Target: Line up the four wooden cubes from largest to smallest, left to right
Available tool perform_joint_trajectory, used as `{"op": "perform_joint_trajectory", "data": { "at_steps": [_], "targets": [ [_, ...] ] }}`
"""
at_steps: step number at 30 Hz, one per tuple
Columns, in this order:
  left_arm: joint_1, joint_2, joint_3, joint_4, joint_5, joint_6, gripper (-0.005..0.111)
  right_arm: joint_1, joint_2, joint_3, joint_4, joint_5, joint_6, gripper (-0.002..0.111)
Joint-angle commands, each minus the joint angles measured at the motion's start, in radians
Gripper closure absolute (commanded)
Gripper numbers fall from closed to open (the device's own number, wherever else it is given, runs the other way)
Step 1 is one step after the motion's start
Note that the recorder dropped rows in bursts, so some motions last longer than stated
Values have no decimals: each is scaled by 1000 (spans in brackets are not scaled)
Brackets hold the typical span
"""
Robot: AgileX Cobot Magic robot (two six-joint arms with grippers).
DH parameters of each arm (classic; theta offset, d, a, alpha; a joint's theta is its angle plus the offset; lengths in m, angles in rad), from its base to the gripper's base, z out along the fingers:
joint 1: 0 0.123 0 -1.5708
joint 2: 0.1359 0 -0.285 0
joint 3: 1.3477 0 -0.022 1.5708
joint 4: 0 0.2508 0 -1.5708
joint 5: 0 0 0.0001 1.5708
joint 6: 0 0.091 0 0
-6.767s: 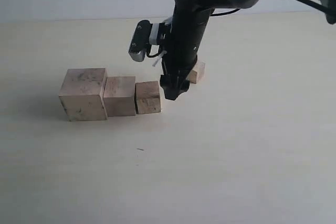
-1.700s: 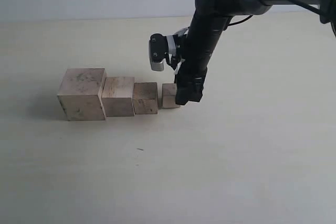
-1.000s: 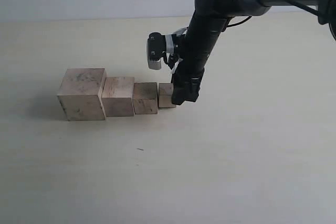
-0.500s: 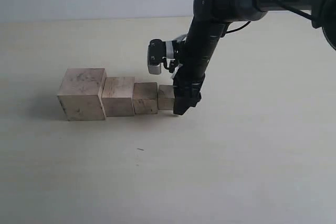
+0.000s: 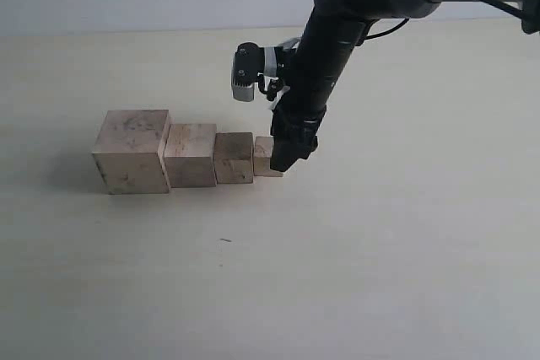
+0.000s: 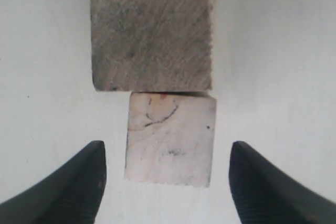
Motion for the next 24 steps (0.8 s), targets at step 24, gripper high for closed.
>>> {"op": "perform_joint_trajectory", "data": {
  "at_steps": [24],
  "targets": [
    [-5,-6,-1,-7,-13,5,107,2,-10,3,82,24,-31,49]
  ]
}}
